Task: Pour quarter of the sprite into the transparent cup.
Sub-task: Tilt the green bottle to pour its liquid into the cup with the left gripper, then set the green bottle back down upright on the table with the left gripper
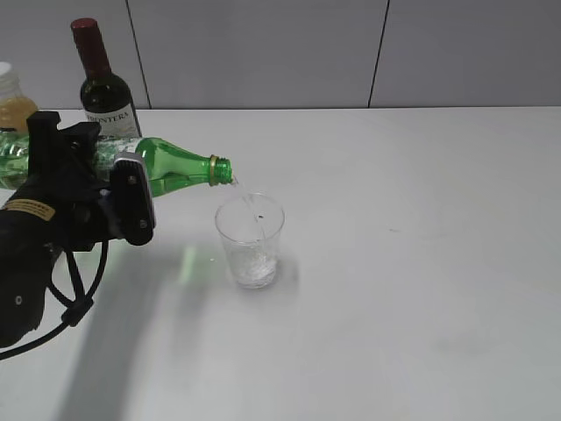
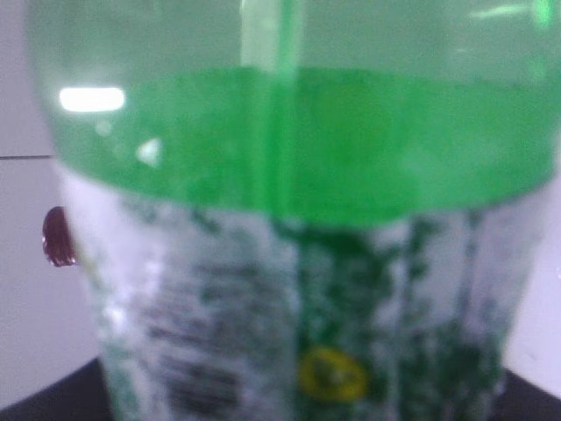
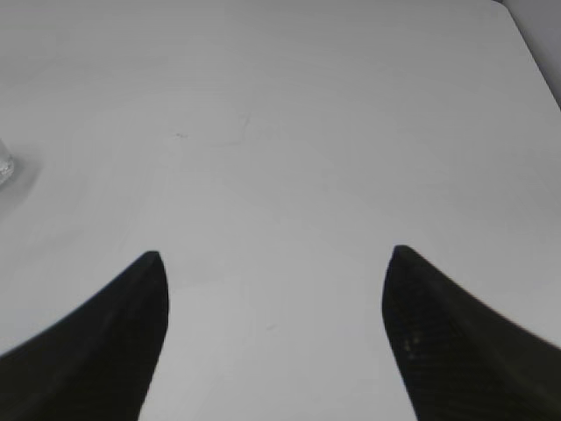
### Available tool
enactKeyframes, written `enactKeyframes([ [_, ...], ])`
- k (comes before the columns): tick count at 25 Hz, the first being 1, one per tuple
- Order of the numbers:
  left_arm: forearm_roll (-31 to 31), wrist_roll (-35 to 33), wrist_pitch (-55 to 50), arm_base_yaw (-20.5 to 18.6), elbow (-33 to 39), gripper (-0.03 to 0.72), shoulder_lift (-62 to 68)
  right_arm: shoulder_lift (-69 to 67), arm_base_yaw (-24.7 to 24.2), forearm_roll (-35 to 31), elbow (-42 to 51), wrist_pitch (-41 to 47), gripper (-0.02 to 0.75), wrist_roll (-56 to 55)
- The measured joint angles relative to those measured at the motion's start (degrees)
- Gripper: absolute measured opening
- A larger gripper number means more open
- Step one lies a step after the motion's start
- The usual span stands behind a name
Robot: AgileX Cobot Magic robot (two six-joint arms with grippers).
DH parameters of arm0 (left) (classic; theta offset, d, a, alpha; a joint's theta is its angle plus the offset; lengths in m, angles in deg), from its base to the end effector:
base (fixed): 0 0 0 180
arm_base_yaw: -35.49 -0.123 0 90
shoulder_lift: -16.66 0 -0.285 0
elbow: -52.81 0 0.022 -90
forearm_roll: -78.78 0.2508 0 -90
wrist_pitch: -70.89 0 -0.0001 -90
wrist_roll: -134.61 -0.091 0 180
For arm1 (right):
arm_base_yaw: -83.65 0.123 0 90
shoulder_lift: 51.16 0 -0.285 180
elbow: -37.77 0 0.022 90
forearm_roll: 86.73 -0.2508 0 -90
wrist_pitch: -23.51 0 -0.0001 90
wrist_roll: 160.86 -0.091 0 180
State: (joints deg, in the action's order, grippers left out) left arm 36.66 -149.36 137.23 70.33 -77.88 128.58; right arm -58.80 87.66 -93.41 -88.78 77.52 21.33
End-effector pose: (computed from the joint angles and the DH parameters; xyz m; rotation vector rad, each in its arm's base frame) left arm 0.2603 -0.1131 0.1422 1.3125 1.3667 1.1871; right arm 0.0079 0.0091 0.2631 -0.1000 2.0046 0.1588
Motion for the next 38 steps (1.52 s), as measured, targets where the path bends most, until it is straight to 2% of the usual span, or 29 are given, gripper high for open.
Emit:
enactKeyframes([
  [8, 0.1, 1.4, 0.0, 0.0, 0.0, 0.447, 0.0, 0.0, 0.0, 0.0, 0.0, 0.0, 0.585, 0.0],
  [16, 0.7, 10.6, 0.0, 0.0, 0.0, 0.447, 0.0, 0.0, 0.0, 0.0, 0.0, 0.0, 0.585, 0.0],
  [20, 1.4, 22.1, 0.0, 0.0, 0.0, 0.447, 0.0, 0.0, 0.0, 0.0, 0.0, 0.0, 0.585, 0.0],
  [26, 1.5, 46.4, 0.0, 0.0, 0.0, 0.447, 0.0, 0.0, 0.0, 0.0, 0.0, 0.0, 0.585, 0.0],
  [29, 1.5, 55.9, 0.0, 0.0, 0.0, 0.447, 0.0, 0.0, 0.0, 0.0, 0.0, 0.0, 0.585, 0.0],
  [38, 3.4, 77.6, 0.0, 0.0, 0.0, 0.447, 0.0, 0.0, 0.0, 0.0, 0.0, 0.1, 0.585, 0.0],
])
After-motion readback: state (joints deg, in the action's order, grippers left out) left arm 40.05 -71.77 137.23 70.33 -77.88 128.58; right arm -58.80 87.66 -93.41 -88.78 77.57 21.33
